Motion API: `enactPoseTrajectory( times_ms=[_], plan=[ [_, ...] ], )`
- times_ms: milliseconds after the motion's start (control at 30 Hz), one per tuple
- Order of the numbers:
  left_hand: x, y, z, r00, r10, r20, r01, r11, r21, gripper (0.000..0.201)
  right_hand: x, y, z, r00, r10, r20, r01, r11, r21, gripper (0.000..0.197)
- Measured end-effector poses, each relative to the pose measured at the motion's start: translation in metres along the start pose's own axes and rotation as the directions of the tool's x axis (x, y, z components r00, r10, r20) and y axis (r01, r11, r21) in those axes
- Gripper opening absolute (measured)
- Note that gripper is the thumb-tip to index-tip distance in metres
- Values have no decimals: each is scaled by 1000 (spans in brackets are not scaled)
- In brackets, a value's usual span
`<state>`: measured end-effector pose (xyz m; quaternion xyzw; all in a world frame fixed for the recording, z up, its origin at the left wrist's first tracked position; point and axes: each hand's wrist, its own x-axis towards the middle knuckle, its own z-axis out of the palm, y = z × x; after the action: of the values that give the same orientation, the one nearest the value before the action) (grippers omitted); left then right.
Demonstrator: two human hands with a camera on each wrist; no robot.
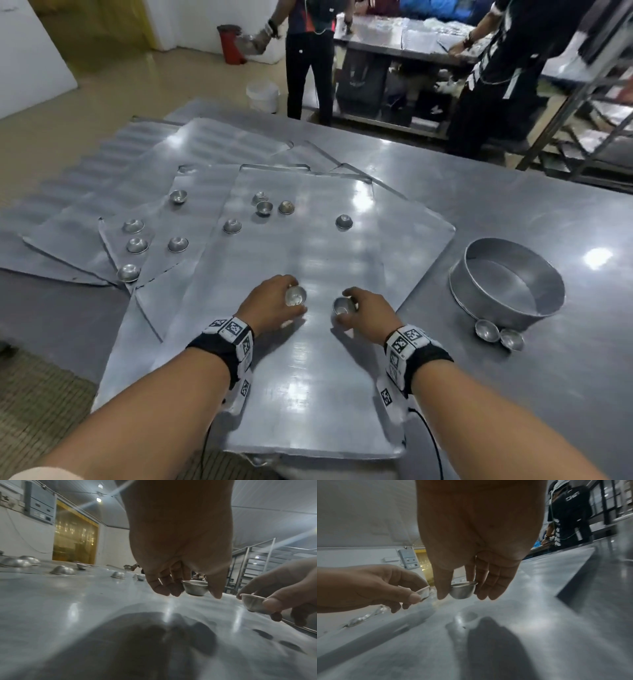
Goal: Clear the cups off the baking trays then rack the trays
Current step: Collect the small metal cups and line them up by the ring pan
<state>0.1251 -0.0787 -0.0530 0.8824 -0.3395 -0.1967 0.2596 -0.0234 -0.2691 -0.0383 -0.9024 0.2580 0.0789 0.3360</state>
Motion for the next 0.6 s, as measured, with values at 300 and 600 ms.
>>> enactPoseTrajectory(
  times_ms=[300, 600],
  plan=[
    [12, 96, 75, 968, 205, 147, -210, 978, 13, 51, -73, 91, -48, 978, 160, -135, -155, 987, 42, 58],
    [11, 185, 143, 910, 345, 229, -359, 933, 18, 45, -134, 172, -76, 913, 342, -223, -326, 939, 107, 60]
  ],
)
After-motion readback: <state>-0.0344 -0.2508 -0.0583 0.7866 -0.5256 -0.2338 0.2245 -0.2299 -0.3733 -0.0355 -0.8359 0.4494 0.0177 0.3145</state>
